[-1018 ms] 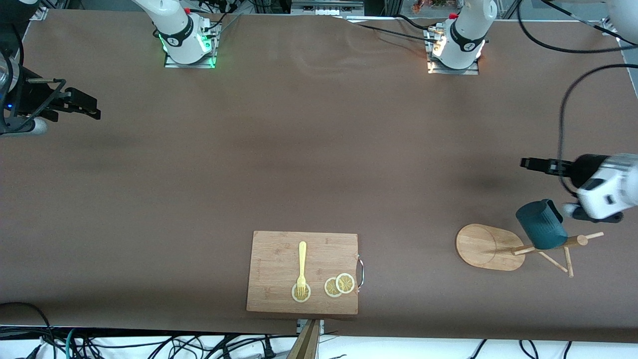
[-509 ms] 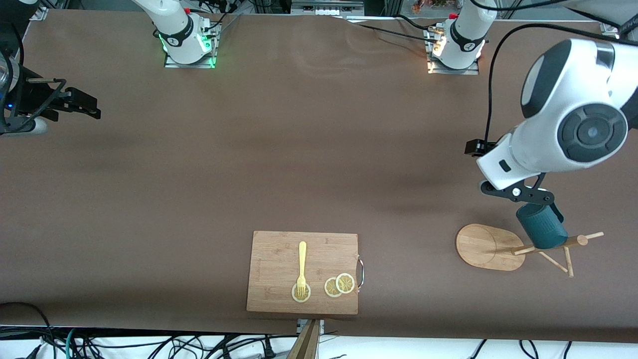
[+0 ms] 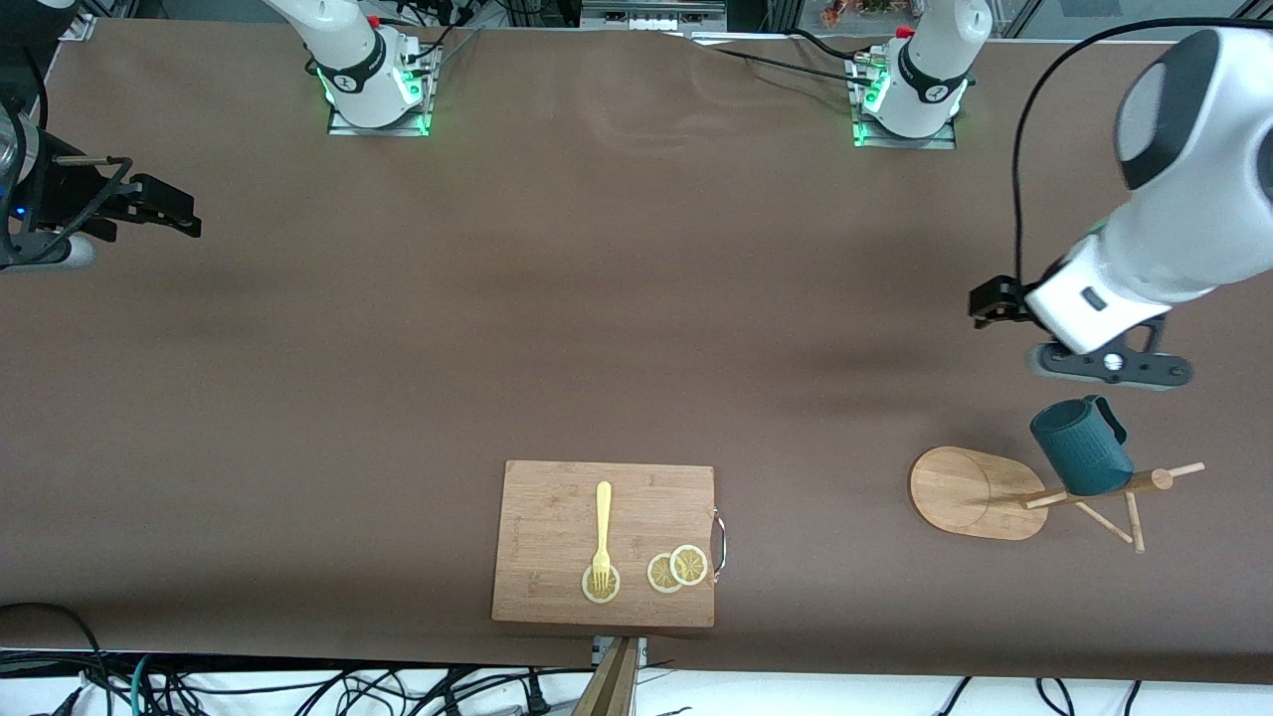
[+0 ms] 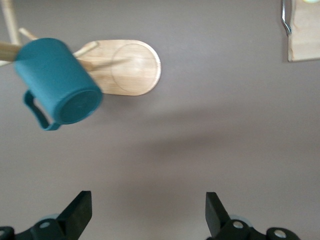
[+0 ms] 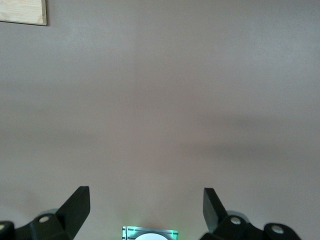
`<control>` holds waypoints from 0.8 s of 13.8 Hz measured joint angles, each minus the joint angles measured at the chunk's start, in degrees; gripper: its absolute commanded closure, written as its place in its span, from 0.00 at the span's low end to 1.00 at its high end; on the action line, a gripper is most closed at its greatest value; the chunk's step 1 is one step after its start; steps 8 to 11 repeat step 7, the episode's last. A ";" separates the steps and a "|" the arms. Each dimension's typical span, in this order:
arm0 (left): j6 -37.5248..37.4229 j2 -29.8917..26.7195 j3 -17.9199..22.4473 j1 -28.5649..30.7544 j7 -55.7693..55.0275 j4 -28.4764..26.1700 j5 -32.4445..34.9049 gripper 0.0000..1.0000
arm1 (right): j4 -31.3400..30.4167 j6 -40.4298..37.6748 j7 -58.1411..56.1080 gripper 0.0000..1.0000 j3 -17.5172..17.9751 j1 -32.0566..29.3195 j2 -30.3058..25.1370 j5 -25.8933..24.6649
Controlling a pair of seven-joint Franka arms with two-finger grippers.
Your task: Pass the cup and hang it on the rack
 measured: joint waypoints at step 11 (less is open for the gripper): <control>10.85 -15.00 -0.16 2.50 -0.13 -19.37 -0.16 0.00 | 0.01 -0.30 0.00 0.00 0.02 0.00 0.01 0.00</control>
